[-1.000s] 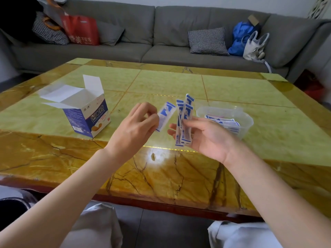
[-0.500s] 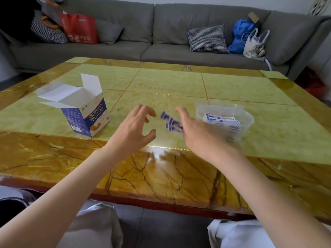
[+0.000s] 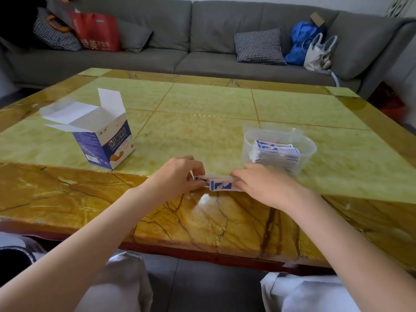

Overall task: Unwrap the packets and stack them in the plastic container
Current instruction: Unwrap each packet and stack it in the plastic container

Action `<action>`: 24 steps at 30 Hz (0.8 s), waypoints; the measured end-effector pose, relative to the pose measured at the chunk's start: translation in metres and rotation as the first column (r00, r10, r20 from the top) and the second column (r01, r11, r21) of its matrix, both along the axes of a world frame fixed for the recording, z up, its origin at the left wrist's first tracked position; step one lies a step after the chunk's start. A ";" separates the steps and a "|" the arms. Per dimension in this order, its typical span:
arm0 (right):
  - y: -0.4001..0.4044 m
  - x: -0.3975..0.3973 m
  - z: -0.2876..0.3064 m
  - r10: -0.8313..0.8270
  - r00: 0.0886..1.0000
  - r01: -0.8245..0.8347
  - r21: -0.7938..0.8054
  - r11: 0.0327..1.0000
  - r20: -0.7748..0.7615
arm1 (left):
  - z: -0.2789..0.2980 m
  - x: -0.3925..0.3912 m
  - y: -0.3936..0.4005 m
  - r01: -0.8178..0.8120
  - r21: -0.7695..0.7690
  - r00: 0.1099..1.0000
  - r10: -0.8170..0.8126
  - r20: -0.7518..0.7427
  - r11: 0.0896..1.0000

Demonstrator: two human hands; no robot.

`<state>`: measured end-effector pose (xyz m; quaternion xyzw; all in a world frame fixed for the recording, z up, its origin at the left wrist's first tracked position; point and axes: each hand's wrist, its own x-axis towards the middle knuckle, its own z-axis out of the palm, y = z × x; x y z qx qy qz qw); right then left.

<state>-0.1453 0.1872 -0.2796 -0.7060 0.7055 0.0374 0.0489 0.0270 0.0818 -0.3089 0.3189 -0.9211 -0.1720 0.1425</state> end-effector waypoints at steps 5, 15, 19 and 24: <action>-0.005 0.003 -0.003 -0.021 0.980 0.022 -0.003 1.000 0.196 | 0.003 -0.008 0.010 0.020 0.211 0.997 -0.005 -0.074 0.977; -0.001 0.000 0.001 -0.048 0.976 0.060 -0.055 0.997 0.211 | 0.008 -0.016 0.010 -0.068 0.047 0.998 0.067 0.010 0.997; -0.001 0.002 -0.001 -0.061 0.974 0.073 -0.050 0.996 0.217 | 0.008 -0.012 0.007 -0.163 0.116 0.985 0.168 -0.029 0.980; -0.005 -0.008 0.015 -0.075 0.914 0.178 -0.229 0.957 0.398 | 0.023 -0.014 0.000 -0.213 0.338 0.922 0.303 -0.240 0.917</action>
